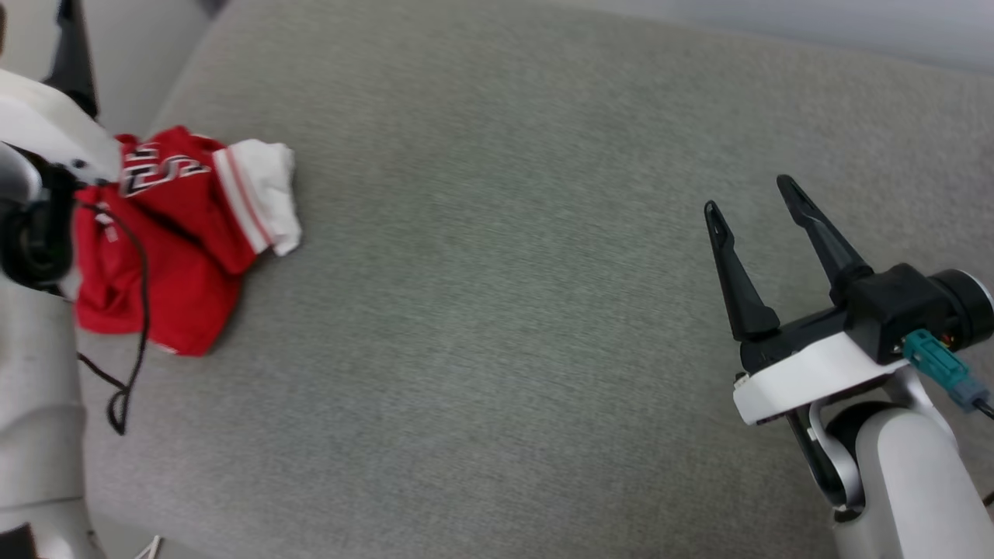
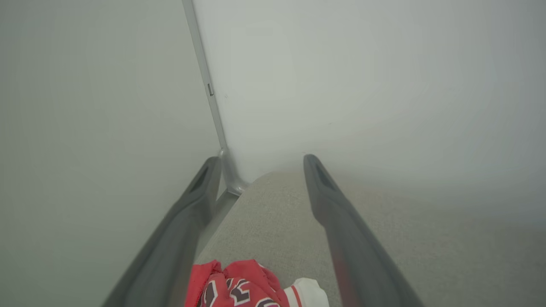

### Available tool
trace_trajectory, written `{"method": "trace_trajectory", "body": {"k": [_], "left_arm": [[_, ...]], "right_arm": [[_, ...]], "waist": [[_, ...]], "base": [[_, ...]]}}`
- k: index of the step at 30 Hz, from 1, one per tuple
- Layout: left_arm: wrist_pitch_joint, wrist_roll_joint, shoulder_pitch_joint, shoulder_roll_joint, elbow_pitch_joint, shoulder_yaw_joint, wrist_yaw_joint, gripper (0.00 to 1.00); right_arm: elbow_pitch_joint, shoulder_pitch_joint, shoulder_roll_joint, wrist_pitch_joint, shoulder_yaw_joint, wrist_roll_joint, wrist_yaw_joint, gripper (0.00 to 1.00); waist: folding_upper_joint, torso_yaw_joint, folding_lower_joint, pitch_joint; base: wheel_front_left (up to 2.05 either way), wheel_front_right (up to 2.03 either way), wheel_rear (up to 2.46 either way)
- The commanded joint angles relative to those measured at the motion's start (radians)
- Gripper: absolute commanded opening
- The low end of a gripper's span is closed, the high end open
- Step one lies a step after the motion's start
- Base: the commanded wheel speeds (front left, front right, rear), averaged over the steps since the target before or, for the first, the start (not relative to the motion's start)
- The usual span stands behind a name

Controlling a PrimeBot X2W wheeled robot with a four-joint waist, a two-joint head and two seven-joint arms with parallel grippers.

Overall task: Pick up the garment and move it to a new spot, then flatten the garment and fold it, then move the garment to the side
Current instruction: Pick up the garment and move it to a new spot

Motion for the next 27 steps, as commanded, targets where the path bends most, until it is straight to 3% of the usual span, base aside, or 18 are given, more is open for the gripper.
{"method": "trace_trajectory", "body": {"k": [1, 7, 12, 18, 22, 23, 24, 25, 27], "left_arm": [[0.047, -0.017, -0.017, 0.014, 0.018, 0.002, -0.010, 1.00], [0.354, -0.084, -0.005, 0.126, 0.134, -0.020, -0.037, 1.00], [0.562, -0.142, 0.039, 0.176, 0.232, -0.023, -0.044, 1.00], [0.667, -0.220, 0.095, 0.150, 0.332, 0.020, -0.017, 1.00], [0.644, -0.244, 0.116, 0.124, 0.363, 0.039, 0.004, 1.00], [0.631, -0.249, 0.115, 0.119, 0.367, 0.046, 0.008, 0.77], [0.610, -0.250, 0.111, 0.116, 0.365, 0.052, 0.011, 0.47], [0.600, -0.250, 0.107, 0.115, 0.367, 0.053, 0.012, 0.00], [0.571, -0.241, 0.096, 0.121, 0.364, 0.051, 0.015, 0.00]], "right_arm": [[0.005, -0.026, -0.006, -0.008, 0.002, 0.006, 0.000, 1.00], [0.030, -0.060, -0.003, -0.032, 0.008, 0.015, 0.000, 1.00], [0.048, -0.077, 0.002, -0.047, 0.010, 0.021, 0.000, 1.00], [0.062, -0.088, 0.002, -0.055, 0.010, 0.021, 0.000, 1.00], [0.065, -0.093, -0.001, -0.056, 0.006, 0.022, 0.000, 1.00], [0.066, -0.093, -0.002, -0.055, 0.005, 0.018, 0.000, 1.00], [0.066, -0.092, -0.004, -0.055, 0.003, 0.016, 0.000, 1.00], [0.067, -0.091, -0.004, -0.055, 0.003, 0.013, 0.000, 1.00], [0.069, -0.086, -0.007, -0.056, 0.000, 0.004, 0.000, 1.00]], "waist": [[-0.0001, -0.061, -0.0001, 0.062], [-0.0001, -0.104, -0.0001, 0.106], [-0.0001, -0.129, -0.0001, 0.125], [-0.0001, -0.147, -0.0001, 0.140], [-0.0001, -0.153, -0.0001, 0.139], [-0.0001, -0.153, -0.0001, 0.136], [-0.0001, -0.152, -0.0001, 0.133], [-0.0001, -0.151, -0.0001, 0.129], [-0.0001, -0.148, -0.0001, 0.117]], "base": [[0.00, 0.00, 0.00], [0.00, 0.00, 0.00], [0.00, 0.00, 0.00], [0.00, 0.00, 0.00], [0.00, 0.00, 0.00], [0.00, 0.00, 0.00], [0.00, 0.00, 0.00], [0.00, 0.00, 0.00], [0.00, 0.00, 0.00]]}}
